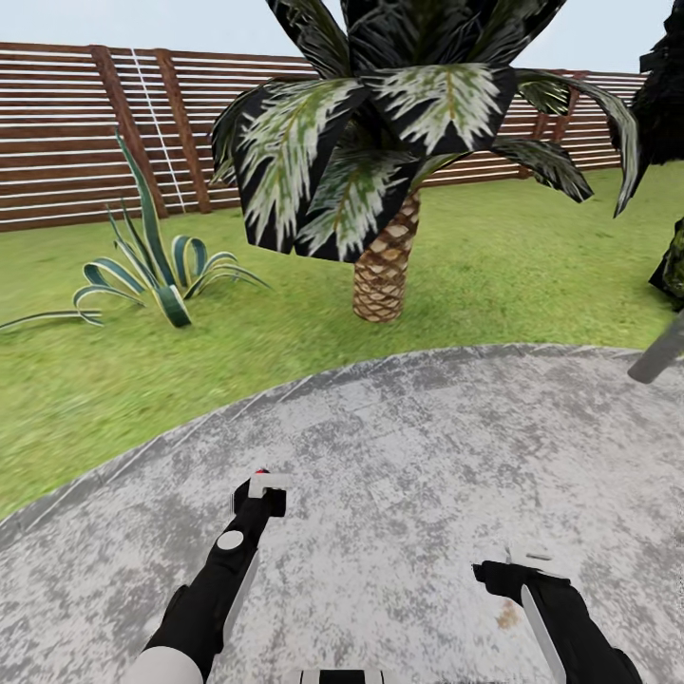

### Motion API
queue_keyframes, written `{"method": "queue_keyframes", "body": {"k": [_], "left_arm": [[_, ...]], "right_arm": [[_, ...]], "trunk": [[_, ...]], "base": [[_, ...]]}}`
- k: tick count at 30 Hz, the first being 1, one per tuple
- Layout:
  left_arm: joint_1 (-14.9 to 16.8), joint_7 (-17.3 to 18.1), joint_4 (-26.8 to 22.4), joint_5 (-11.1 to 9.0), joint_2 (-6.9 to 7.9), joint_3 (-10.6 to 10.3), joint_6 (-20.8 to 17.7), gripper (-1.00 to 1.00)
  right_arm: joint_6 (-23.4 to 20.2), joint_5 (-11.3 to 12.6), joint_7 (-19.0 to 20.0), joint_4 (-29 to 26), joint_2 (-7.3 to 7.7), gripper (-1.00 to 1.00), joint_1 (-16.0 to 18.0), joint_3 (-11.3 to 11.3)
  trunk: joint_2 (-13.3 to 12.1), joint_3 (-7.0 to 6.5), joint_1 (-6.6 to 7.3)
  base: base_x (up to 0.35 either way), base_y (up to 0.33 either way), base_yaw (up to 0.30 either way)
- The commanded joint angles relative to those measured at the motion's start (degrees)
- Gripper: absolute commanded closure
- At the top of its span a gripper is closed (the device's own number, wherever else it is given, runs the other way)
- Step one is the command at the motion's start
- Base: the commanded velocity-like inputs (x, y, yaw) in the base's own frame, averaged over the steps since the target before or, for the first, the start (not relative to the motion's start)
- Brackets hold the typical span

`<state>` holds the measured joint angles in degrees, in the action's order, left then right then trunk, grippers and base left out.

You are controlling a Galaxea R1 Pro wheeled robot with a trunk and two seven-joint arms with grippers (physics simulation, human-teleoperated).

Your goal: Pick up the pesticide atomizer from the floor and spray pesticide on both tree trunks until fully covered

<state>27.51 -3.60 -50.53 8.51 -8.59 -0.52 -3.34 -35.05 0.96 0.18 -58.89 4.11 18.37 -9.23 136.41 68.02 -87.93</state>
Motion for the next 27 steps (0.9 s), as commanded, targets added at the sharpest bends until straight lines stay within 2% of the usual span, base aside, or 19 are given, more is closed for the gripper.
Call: {"method": "queue_keyframes", "body": {"k": [1,11,19,27], "left_arm": [[0.0,-0.01,-0.01,0.01,-0.01,-0.01,0.0,1.0],[0.0,0.06,-0.01,0.01,-0.02,-0.09,0.0,1.0],[0.0,0.06,-0.01,0.01,-0.02,-0.08,0.01,1.0],[0.0,0.02,-0.02,0.01,-0.02,-0.06,0.0,1.0]], "right_arm": [[-0.01,0.0,0.0,0.0,-0.01,-1.0,0.0,0.0],[-0.02,0.0,0.0,0.0,0.02,-1.0,0.0,-0.18],[-0.02,0.0,0.0,0.0,0.08,-1.0,0.0,-2.85],[-0.02,0.0,0.0,0.0,0.11,-1.0,0.0,-3.41]], "trunk": [[0.0,0.0,0.0],[0.0,0.0,0.0],[0.0,0.0,0.0],[0.0,0.0,0.0]], "base": [[0.0,0.0,-0.257],[0.0,0.0,-0.275],[0.0,0.0,-0.278],[-0.033,0.0,-0.278]]}}
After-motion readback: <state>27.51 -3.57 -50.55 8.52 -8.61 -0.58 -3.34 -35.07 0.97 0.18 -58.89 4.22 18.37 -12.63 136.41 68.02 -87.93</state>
